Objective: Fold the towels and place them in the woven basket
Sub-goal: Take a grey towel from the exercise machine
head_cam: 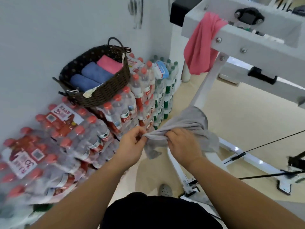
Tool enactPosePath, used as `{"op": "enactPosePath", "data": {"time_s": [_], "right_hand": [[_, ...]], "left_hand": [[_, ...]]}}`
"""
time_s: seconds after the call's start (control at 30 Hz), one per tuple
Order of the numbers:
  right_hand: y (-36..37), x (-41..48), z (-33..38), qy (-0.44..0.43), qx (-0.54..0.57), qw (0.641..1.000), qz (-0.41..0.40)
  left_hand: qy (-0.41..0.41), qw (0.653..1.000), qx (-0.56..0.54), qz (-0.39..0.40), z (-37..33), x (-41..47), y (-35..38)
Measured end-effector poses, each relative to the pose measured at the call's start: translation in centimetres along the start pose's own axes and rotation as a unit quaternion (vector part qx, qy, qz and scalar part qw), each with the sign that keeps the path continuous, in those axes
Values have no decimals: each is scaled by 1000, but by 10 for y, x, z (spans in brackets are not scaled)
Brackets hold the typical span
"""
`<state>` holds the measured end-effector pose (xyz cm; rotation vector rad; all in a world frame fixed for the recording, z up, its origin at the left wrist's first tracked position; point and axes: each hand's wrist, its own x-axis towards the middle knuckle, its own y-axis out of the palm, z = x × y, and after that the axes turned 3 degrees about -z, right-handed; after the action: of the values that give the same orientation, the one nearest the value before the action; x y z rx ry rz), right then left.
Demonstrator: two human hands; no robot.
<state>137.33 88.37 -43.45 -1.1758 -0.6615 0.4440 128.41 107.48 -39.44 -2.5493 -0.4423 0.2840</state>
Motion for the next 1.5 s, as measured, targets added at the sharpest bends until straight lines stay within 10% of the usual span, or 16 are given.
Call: {"op": "enactPosePath", "data": {"time_s": [0.77,1.5], "right_hand": [[41,-112,295,-113,116,972,169],[60,-22,288,-147,83,958,232]], "left_hand": [[-82,963,1,-257,126,-349,-222],[-263,882,77,-384,175,-365,-248]]}}
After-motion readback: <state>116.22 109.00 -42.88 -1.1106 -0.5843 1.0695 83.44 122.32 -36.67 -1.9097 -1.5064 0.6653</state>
